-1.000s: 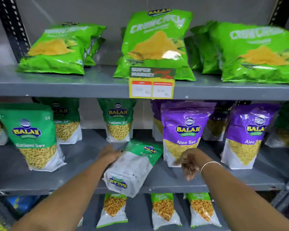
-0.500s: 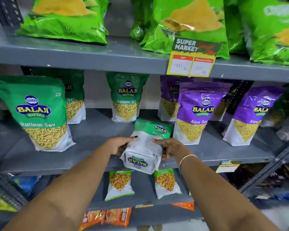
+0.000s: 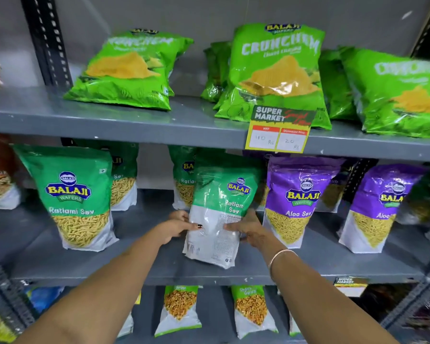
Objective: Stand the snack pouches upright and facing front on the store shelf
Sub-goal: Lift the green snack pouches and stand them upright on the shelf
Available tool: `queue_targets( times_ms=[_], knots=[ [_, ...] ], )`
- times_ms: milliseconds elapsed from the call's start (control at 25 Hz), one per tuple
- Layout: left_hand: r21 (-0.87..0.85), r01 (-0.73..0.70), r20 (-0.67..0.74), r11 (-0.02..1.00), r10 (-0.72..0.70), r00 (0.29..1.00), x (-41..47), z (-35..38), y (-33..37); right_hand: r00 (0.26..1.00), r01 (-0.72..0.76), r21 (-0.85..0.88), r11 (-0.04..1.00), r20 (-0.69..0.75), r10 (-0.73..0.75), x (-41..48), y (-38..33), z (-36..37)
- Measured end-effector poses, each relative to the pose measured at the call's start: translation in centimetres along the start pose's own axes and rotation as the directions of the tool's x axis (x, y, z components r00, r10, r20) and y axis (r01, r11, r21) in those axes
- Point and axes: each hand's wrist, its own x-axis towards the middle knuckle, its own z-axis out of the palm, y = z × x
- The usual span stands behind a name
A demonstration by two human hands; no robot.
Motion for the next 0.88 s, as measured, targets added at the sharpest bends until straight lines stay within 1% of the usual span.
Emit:
queue_targets(
  times_ms=[40,80,160,240,320,400,480,520,600,640,760,800,840,880],
  knots=[
    [0.019,-0.047,-0.04,0.999,0.047,0.998,0.0,0.0,-0.1,0.997,0.071,-0.035,0.997,-0.027,-0.072,0.3,-0.2,0.5],
    [0.03,-0.095,-0.079,0.995,0.097,0.992,0.2,0.0,-0.4,0.991,0.118,-0.116,0.986,-0.048,-0.124,0.6,-0.4,1.0],
    [0.049,-0.157,-0.174,0.986,0.164,0.971,0.6,-0.2,-1.2,0.982,0.159,-0.263,0.952,-0.059,-0.18,1.2,-0.7,1.9],
    [0.068,-0.195,-0.253,0.978,0.206,0.945,0.9,-0.6,-1.7,0.976,0.191,-0.305,0.933,-0.046,-0.215,1.8,-0.6,2.7],
    [0.068,-0.222,-0.275,0.973,0.232,0.933,1.2,-1.0,-2.1,0.973,0.203,-0.31,0.929,-0.045,-0.228,2.2,-0.2,3.3],
    [0.038,-0.21,-0.241,0.977,0.212,0.947,1.0,-1.3,-2.1,0.974,0.188,-0.297,0.936,-0.068,-0.217,2.8,0.4,3.6],
    [0.043,-0.162,-0.149,0.986,0.167,0.975,0.9,-1.9,-1.9,0.972,0.147,-0.312,0.939,-0.13,-0.196,3.3,0.9,3.5],
    [0.06,-0.139,-0.095,0.988,0.144,0.985,1.0,-2.3,-1.8,0.976,0.097,-0.327,0.94,-0.154,-0.155,3.7,1.2,3.4],
    [0.075,-0.092,-0.061,0.993,0.097,0.993,0.8,-3.1,-1.5,0.988,-0.029,-0.274,0.961,-0.155,-0.014,4.1,1.8,3.5],
    [0.057,-0.06,-0.069,0.997,0.064,0.996,0.6,-3.5,-1.5,0.991,-0.061,-0.235,0.97,-0.129,0.031,4.1,2.1,3.6],
    [-0.012,-0.014,-0.05,1.0,0.013,0.999,0.1,-4.0,-1.8,0.998,-0.053,-0.163,0.985,-0.04,0.048,4.1,2.4,3.6],
    [-0.004,-0.011,-0.034,1.0,0.011,0.999,0.1,-4.0,-2.0,0.999,-0.039,-0.177,0.984,0.016,0.042,4.0,2.3,3.4],
    [0.018,-0.01,-0.029,1.0,0.011,1.0,0.1,-3.9,-2.1,0.997,-0.012,-0.241,0.971,0.075,0.031,4.4,2.5,3.3],
    [0.051,-0.011,-0.051,0.999,0.014,0.999,0.1,-3.7,-2.2,0.988,0.028,-0.344,0.939,0.153,0.027,4.5,2.6,3.4]
  ],
)
